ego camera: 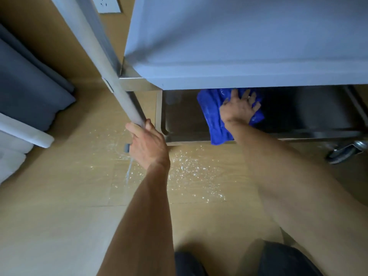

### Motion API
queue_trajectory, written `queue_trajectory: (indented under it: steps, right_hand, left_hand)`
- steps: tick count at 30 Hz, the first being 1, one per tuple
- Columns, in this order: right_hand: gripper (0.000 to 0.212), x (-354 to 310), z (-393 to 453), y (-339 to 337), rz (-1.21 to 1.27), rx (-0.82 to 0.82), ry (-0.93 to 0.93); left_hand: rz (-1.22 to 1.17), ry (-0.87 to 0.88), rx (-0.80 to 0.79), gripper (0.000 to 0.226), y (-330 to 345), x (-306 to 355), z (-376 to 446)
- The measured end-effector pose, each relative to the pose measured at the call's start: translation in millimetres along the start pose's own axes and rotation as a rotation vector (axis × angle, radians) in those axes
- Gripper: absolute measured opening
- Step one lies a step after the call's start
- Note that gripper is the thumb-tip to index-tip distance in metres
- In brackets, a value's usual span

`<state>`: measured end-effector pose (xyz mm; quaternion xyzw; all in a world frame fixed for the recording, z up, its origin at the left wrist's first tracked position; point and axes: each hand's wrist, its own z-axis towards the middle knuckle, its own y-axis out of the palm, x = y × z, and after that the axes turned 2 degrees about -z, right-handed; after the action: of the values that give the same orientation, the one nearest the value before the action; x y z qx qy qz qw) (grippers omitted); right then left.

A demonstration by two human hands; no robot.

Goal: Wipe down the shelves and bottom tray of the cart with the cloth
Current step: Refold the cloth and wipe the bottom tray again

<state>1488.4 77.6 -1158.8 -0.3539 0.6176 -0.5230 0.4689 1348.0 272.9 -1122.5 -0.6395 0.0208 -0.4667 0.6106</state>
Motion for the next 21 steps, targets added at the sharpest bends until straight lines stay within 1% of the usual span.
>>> queue_trajectory:
  steps: [2,4,6,7,9,12,16,21]
  right_hand:
    - [0.046,-60,-21,13,0.051,-0.017,-0.127]
    - [0.048,-107,-50,23,0.083,-0.01,-0.26]
    - [0.051,-132,-79,29,0.1,-0.022,-0.365]
    - [0.053,-134,-87,32,0.105,-0.039,-0.394]
    - [0.052,-121,-94,32,0.083,-0.043,-0.455]
    - [0.051,-87,-96,30,0.07,-0.017,-0.508]
    - [0.05,-44,-104,26,0.062,0.08,-0.424]
    - [0.051,25,-107,19,0.077,0.209,-0.356]
  left_hand:
    - [-0.028,0.026,0.001,0.034,2,-4,3]
    - [-0.034,0.062,0.034,0.034,4,-7,4]
    - [-0.015,0.107,0.097,0.034,6,-9,4]
    - [-0.012,0.109,0.108,0.037,5,-9,4]
    - [-0.001,0.072,0.083,0.049,4,-6,1]
    - [0.029,-0.01,0.03,0.049,-1,0,-3]
    - [0.0,-0.071,0.031,0.051,-3,8,-11]
    - [-0.039,-0.235,0.053,0.044,-2,24,-14]
